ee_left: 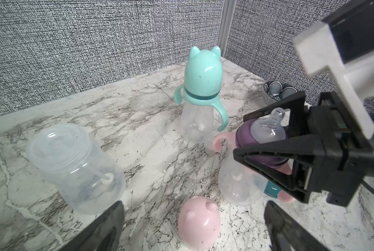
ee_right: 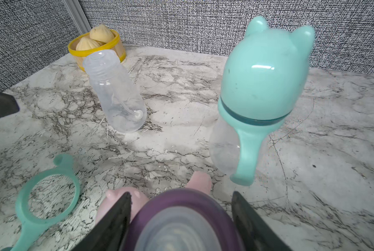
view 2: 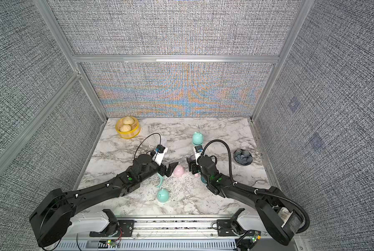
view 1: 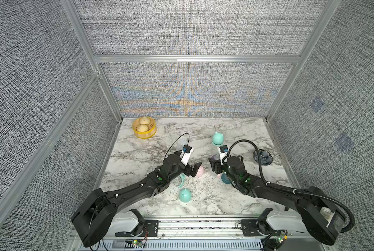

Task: Assemble the baby bottles
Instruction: Place the baby bottle at the center of the board.

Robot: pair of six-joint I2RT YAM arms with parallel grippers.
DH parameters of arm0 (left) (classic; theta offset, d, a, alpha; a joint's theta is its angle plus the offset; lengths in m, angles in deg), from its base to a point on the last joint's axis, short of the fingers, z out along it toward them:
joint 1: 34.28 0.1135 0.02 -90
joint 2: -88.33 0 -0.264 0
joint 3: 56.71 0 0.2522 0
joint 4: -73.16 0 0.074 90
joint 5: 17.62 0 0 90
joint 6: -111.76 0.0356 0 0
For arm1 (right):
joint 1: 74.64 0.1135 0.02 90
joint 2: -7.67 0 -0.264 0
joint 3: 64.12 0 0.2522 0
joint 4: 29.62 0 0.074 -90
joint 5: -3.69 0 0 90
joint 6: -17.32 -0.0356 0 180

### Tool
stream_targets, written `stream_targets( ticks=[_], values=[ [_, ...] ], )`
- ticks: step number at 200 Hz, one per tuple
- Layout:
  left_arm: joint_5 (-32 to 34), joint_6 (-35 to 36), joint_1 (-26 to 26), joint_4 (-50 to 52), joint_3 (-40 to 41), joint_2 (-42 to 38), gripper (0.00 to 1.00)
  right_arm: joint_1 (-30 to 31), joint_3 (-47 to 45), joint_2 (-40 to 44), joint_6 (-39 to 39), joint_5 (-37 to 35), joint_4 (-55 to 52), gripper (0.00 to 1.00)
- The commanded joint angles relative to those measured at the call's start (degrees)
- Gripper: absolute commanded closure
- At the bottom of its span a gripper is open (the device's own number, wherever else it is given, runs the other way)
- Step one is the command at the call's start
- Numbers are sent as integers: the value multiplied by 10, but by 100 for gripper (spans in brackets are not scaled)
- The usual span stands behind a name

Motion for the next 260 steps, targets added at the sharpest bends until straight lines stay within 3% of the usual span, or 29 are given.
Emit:
stream_targets(
  ticks=[1,21,45,90,161,212,260],
  values=[
    [-3,-1,0,-10,-5,2,0,-1,-3,9,-5,-11,12,40],
    [-3,-1,1,-10,-5,3,0,-1,2,16,-4,-6,-5,27],
    [-5,-1,1,-10,-7,5,0,-1,7,16,-1,2,-17,20],
    [-6,0,1,-8,-7,3,0,-1,11,21,-2,8,-27,14],
    [-1,-13,3,-2,-10,7,0,-1,66,55,39,19,-126,10],
    [2,-32,26,49,-21,-20,0,-1,177,86,88,74,-308,9],
    [17,-59,53,127,-43,-46,0,6,340,29,112,175,-510,8]
  ],
)
